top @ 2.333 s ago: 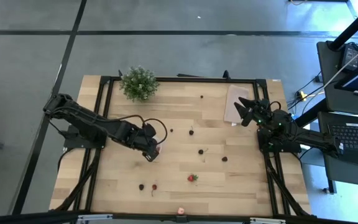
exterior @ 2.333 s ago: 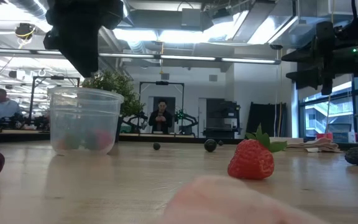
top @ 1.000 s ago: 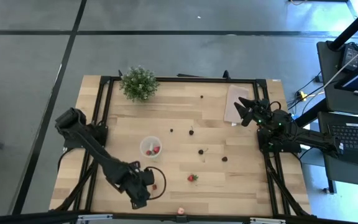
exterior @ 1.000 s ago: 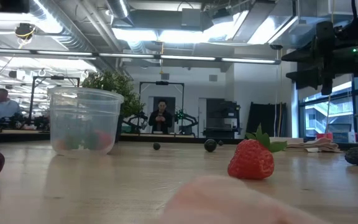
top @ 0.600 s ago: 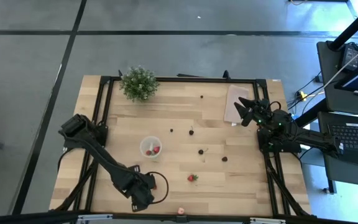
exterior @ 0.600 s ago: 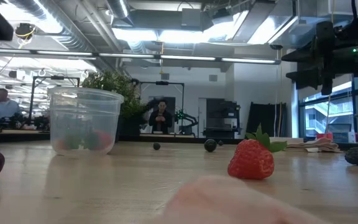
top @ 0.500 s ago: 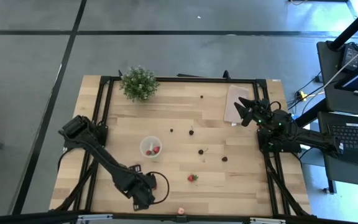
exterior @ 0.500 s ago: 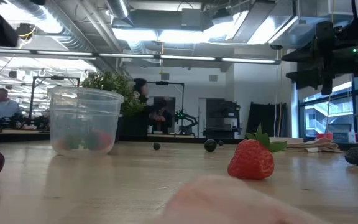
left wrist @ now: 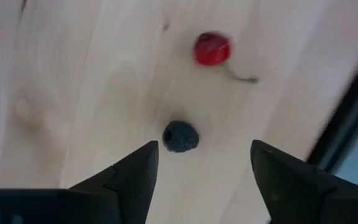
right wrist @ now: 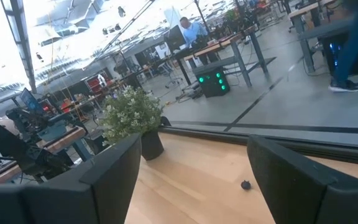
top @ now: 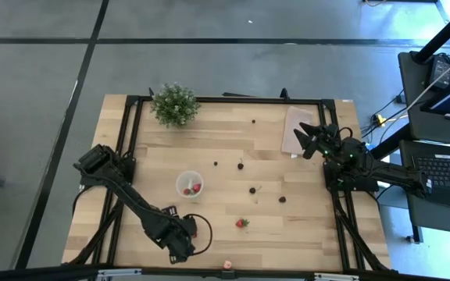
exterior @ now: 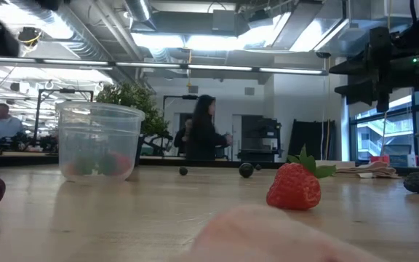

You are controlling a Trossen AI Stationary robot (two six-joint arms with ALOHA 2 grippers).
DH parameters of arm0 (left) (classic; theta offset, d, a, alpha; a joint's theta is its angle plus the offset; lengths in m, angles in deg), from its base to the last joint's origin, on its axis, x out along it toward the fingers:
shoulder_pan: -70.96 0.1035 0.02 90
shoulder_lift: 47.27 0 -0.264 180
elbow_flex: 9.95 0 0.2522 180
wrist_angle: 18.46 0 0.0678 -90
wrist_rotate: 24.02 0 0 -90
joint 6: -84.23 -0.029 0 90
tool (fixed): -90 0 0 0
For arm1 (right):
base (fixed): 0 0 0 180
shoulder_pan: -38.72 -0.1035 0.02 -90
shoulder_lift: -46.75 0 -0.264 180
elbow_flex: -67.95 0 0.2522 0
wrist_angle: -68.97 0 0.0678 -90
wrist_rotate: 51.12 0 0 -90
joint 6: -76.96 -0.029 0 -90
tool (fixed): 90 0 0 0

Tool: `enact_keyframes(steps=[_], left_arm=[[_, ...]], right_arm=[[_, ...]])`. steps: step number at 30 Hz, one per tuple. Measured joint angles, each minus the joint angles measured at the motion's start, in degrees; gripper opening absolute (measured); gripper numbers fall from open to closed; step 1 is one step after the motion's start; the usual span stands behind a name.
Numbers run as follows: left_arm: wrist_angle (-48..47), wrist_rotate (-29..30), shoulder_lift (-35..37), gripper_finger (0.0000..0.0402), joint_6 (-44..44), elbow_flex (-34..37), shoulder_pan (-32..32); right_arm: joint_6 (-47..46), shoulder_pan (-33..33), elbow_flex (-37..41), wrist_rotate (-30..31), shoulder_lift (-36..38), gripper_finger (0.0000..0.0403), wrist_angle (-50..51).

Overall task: Pick and placing Produce into tupperware
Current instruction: Put the blackberry into the container

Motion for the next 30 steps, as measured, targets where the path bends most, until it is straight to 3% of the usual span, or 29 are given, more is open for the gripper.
enact_keyframes(steps=[16, 30], left_arm=[[7.85, -1.32, 0.00, 0.0223, 12.73, 9.42, 0.26], [12.81, -1.76, 0.28, 0.0198, 15.25, 11.95, 1.11]], right_arm=[[0.02, 0.00, 0.00, -0.08, 0.00, 0.0295, -0.09], [1.53, 0.00, 0.00, -0.08, 0.00, 0.0295, -0.13]])
